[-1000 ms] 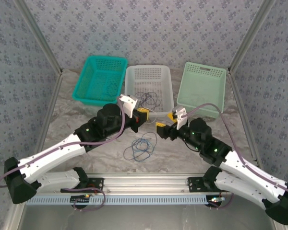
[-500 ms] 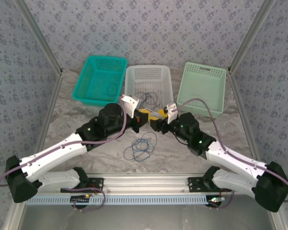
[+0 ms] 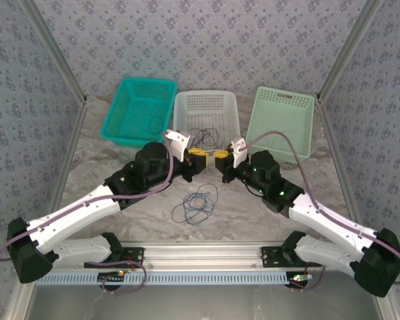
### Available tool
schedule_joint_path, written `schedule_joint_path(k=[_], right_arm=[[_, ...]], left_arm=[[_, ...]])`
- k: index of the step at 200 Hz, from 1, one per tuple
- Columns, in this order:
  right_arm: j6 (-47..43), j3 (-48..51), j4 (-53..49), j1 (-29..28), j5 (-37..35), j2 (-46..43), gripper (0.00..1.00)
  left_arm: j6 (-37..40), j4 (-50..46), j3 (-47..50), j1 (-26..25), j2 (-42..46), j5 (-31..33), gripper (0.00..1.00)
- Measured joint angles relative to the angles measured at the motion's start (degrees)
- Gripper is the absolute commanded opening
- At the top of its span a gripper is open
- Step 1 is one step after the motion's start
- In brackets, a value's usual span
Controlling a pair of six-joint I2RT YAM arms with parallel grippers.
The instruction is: Untangle the cables
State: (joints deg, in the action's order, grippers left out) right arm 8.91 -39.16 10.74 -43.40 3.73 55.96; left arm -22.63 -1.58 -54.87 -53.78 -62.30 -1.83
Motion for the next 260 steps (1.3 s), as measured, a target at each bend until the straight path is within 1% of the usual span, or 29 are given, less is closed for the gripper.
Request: schedule_joint_path(k=[8, 19, 28, 38, 41, 62, 88, 112, 136, 168, 186, 215, 241, 260], right_arm=[[-0.02, -0.83, -1.70, 0.04, -0.04, -0.72, 0.00], [-0.26, -2.43, -4.31, 0.13, -0.17, -1.75, 0.00], [-0.46, -4.26, -6.73, 0.15, -0.50, -2.45, 0.00], [-0.70, -7.08, -9.94, 0.24, -1.11, -2.91, 0.00], [-0.83, -7.98, -10.75, 0.28, -1.33, -2.97, 0.00], [-1.38, -15.85, -17.88, 0.79, -3.28, -3.04, 0.00], [-2.64, -26.56, -26.62, 1.95, -7.37, -2.16, 0.00], [-4.55, -34.67, -31.89, 3.56, -10.29, -0.39, 0.00], [-5.79, -39.52, -35.52, 5.31, -11.89, 0.87, 0.00], [-6.95, -43.82, -39.01, 7.08, -13.57, 2.51, 0.00], [-7.41, -45.09, -40.15, 9.03, -14.86, 3.48, 0.00], [-7.72, -45.33, -41.92, 14.03, -16.41, 5.25, 0.00], [-7.89, -43.78, -41.81, 18.53, -16.81, 6.29, 0.00], [-7.69, -42.64, -40.50, 22.97, -16.48, 8.37, 0.00]], left_arm=[[0.24, -0.09, 0.26, 0.07, 0.39, 0.87, 0.55], [-0.39, -0.24, 0.83, 0.15, 1.14, 2.32, 0.75], [-0.20, -0.57, 1.33, 0.17, 1.79, 3.56, 0.84], [-0.22, -1.05, 1.86, 0.17, 2.56, 5.11, 0.98], [-0.20, -1.33, 1.95, 0.17, 2.73, 5.46, 0.99], [0.07, -2.45, 2.86, 0.22, 3.80, 8.11, 1.00], [0.07, -3.98, 4.48, 0.22, 4.17, 10.86, 1.00], [0.04, -5.18, 7.08, 0.22, 3.85, 12.72, 0.99], [0.00, -6.10, 8.92, 0.24, 2.03, 13.73, 0.99], [-0.94, -6.36, 10.47, 0.33, -1.33, 13.84, 1.00], [-1.55, -6.12, 11.26, 0.33, -2.51, 13.64, 1.00], [-2.75, -5.73, 12.48, 0.33, -2.75, 13.00, 0.99], [-3.78, -4.87, 14.19, 0.33, -2.75, 12.96, 1.00], [-4.35, -4.66, 15.47, 0.33, -2.73, 12.96, 1.00]])
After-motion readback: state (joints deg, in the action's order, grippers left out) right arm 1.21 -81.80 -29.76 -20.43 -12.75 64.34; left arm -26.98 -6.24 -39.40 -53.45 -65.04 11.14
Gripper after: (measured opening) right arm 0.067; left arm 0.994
